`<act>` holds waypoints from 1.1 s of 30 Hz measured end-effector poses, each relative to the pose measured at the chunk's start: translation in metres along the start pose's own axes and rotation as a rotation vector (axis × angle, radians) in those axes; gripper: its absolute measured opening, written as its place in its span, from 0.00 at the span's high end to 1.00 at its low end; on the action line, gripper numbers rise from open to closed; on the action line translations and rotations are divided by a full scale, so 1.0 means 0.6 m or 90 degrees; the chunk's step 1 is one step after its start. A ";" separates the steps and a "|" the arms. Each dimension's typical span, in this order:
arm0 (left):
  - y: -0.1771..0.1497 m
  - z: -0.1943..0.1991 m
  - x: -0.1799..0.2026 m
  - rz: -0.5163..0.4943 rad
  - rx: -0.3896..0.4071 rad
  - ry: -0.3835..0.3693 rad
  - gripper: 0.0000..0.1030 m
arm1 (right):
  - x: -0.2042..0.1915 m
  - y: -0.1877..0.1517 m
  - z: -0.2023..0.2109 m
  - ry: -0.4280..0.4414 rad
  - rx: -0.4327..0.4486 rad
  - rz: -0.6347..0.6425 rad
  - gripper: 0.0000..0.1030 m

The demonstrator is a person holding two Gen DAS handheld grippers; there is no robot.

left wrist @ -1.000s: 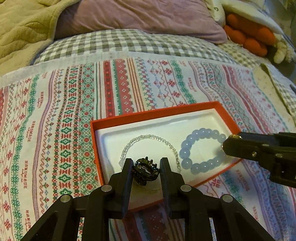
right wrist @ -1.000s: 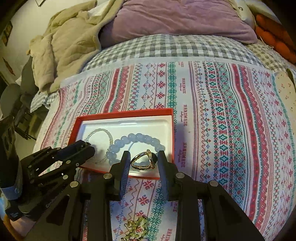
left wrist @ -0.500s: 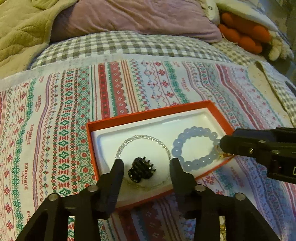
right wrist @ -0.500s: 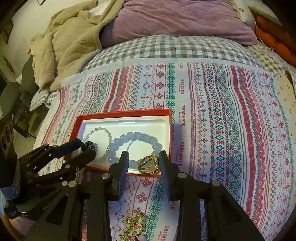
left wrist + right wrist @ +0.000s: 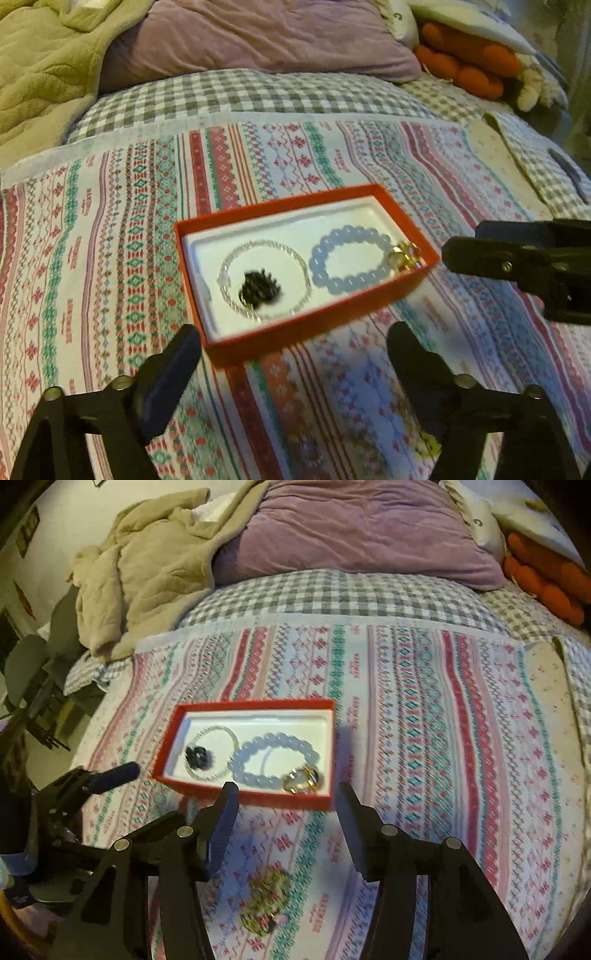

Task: Organize jewelry
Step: 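Lower the black charm and gold ring into the red box and release both, then grasp the silver chain bracelet with the left tool while the right tool grasps the green beaded bracelet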

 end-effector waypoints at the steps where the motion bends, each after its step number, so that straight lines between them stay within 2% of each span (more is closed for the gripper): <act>1: -0.006 0.003 0.001 0.000 -0.003 0.002 0.13 | 0.001 -0.005 0.003 -0.004 -0.002 -0.001 0.44; 6: -0.034 0.009 0.004 0.001 -0.024 0.017 0.08 | 0.011 -0.032 0.017 -0.037 -0.007 -0.007 0.33; 11: -0.067 0.001 -0.002 0.015 -0.062 0.034 0.07 | 0.015 -0.064 0.017 -0.061 -0.024 -0.004 0.29; 15: -0.097 -0.007 -0.008 0.024 -0.094 0.045 0.07 | 0.016 -0.091 0.010 -0.081 -0.040 0.004 0.18; 25: -0.156 -0.010 -0.031 0.042 -0.114 0.062 0.07 | 0.001 -0.155 -0.012 -0.104 -0.071 0.057 0.15; 33: -0.196 -0.023 -0.038 0.024 -0.114 0.060 0.07 | -0.011 -0.208 -0.052 -0.110 -0.110 0.090 0.15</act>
Point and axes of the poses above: each gripper's, at about its wrist camera, not at the fingertips, and z roughly against the way its jaws point, x to its right, y to its top, the point moved 4 cm from there along -z, roughly the way its jaws point, and after that the axes turned 7 degrees about -x, right-handed, at the moved point
